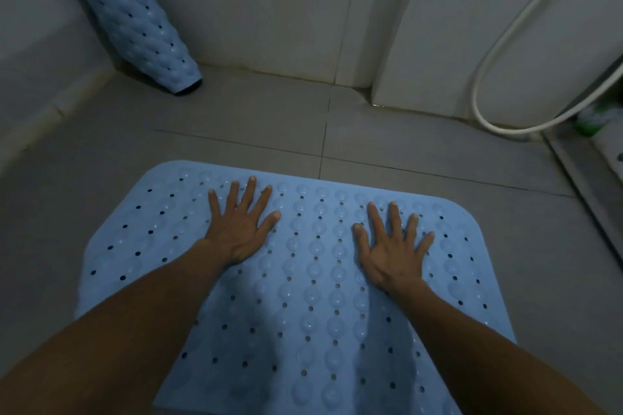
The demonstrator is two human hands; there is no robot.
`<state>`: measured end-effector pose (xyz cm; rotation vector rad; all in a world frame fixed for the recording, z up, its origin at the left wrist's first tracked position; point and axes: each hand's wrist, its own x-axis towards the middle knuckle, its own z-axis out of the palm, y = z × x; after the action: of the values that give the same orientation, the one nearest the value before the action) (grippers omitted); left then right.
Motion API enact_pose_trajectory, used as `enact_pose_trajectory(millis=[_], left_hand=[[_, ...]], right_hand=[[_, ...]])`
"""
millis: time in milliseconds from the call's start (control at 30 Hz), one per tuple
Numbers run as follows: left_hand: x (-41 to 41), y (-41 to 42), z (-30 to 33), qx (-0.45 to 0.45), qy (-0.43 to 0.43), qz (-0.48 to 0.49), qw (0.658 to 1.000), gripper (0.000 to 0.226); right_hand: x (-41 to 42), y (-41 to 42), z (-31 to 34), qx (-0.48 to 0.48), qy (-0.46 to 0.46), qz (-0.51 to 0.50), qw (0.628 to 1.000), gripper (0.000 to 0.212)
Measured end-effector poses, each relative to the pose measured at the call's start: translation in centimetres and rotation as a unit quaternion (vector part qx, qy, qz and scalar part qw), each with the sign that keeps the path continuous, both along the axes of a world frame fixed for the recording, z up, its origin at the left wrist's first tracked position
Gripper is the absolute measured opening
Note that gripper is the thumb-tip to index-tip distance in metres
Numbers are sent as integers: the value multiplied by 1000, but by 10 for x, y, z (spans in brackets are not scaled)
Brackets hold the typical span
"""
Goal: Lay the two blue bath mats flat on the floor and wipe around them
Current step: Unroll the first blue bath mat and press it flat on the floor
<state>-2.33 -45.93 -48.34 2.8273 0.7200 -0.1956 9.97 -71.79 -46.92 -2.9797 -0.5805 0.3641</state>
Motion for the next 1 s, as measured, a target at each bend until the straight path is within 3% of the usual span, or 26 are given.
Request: enact_pose_trajectory(millis=[1000], left_hand=[[85,-5,4,38,25,-9,999,66]], right_hand=[[75,-8,-10,26,-27,-22,999,70]])
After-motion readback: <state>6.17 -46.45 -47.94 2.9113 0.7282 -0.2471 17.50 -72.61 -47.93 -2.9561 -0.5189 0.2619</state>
